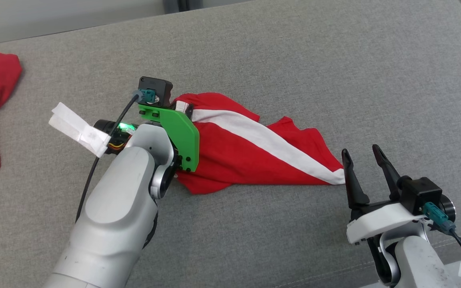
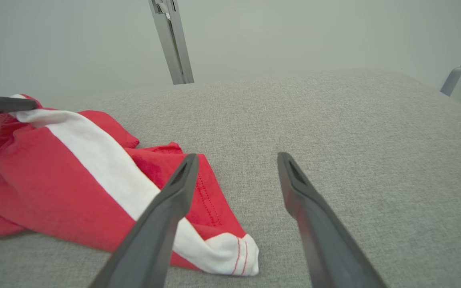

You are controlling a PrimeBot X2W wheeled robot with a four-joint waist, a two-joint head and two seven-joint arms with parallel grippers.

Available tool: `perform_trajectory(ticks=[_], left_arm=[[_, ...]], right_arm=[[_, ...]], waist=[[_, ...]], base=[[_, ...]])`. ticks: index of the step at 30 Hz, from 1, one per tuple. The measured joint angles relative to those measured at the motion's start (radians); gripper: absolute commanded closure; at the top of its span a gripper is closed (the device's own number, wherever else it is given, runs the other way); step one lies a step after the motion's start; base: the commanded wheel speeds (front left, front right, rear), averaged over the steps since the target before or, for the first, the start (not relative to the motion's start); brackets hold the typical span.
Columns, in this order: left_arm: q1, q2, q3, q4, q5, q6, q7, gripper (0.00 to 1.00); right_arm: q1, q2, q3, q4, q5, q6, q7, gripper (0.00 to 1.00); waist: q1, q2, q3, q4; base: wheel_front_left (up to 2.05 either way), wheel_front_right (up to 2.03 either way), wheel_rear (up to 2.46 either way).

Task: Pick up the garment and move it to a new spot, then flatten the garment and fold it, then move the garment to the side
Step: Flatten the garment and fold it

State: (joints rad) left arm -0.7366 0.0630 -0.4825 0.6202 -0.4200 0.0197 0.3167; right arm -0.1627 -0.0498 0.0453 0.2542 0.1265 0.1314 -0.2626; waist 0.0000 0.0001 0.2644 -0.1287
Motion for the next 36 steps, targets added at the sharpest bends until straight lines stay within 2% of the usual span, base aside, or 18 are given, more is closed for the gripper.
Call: perform_trajectory(ticks=[4, 5, 10, 17, 27, 28, 30, 31, 32, 34, 36], left_arm=[[0.011, 0.010, -0.007, -0.034, 0.000, 0.008, 0.026, 0.94], [0.017, 0.013, -0.010, -0.042, 0.000, 0.008, 0.037, 1.00], [0.047, 0.029, -0.004, -0.110, -0.011, 0.014, 0.046, 1.00], [0.156, 0.076, 0.052, -0.211, -0.058, 0.038, -0.002, 1.00], [0.296, 0.065, 0.067, -0.305, -0.110, 0.047, -0.059, 1.00], [0.305, 0.063, 0.067, -0.309, -0.115, 0.049, -0.063, 1.00], [0.317, 0.062, 0.066, -0.314, -0.118, 0.051, -0.067, 1.00], [0.320, 0.062, 0.067, -0.315, -0.121, 0.052, -0.069, 1.00], [0.323, 0.062, 0.066, -0.316, -0.124, 0.052, -0.070, 1.00], [0.330, 0.062, 0.066, -0.317, -0.125, 0.052, -0.071, 1.00], [0.337, 0.063, 0.066, -0.319, -0.128, 0.053, -0.072, 1.00]], right_arm=[[0.000, 0.000, -0.001, -0.001, -0.001, 0.000, 0.000, 0.00], [0.000, 0.000, -0.002, 0.000, -0.001, 0.000, 0.000, 0.00], [0.005, 0.000, -0.013, 0.021, -0.006, 0.000, 0.000, 0.00], [0.012, 0.000, -0.019, 0.123, -0.006, 0.000, 0.000, 0.00], [-0.065, 0.000, -0.006, 0.238, 0.013, 0.000, 0.000, 0.00], [-0.072, 0.000, -0.001, 0.255, 0.013, 0.000, 0.000, 0.06], [-0.082, 0.001, 0.004, 0.291, 0.018, 0.000, 0.000, 0.35], [-0.087, 0.001, 0.005, 0.308, 0.022, 0.000, 0.000, 0.45], [-0.094, 0.001, 0.007, 0.329, 0.024, 0.000, 0.000, 0.51], [-0.098, 0.001, 0.012, 0.353, 0.033, 0.000, 0.000, 0.53], [-0.107, 0.000, 0.016, 0.358, 0.038, 0.000, 0.000, 0.60]], waist=[[0.0000, 0.0000, -0.001, -0.002], [0.0000, 0.0000, -0.001, -0.002], [0.0000, 0.0000, -0.005, -0.003], [0.0000, 0.0000, -0.014, 0.001], [0.0000, 0.0000, -0.028, 0.027], [0.0000, 0.0000, -0.029, 0.030], [0.0000, 0.0000, -0.033, 0.035], [0.0000, 0.0000, -0.035, 0.037], [0.0000, 0.0000, -0.038, 0.039], [0.0000, 0.0000, -0.043, 0.043], [0.0000, 0.0000, -0.046, 0.044]], base=[[0.00, 0.00, 0.00], [0.00, 0.00, 0.00], [0.00, 0.00, 0.00], [0.00, 0.00, 0.00], [0.00, 0.00, 0.00], [0.00, 0.00, 0.00], [0.00, 0.00, 0.00], [0.00, 0.00, 0.00], [0.00, 0.00, 0.00], [0.00, 0.00, 0.00], [0.00, 0.00, 0.00]])
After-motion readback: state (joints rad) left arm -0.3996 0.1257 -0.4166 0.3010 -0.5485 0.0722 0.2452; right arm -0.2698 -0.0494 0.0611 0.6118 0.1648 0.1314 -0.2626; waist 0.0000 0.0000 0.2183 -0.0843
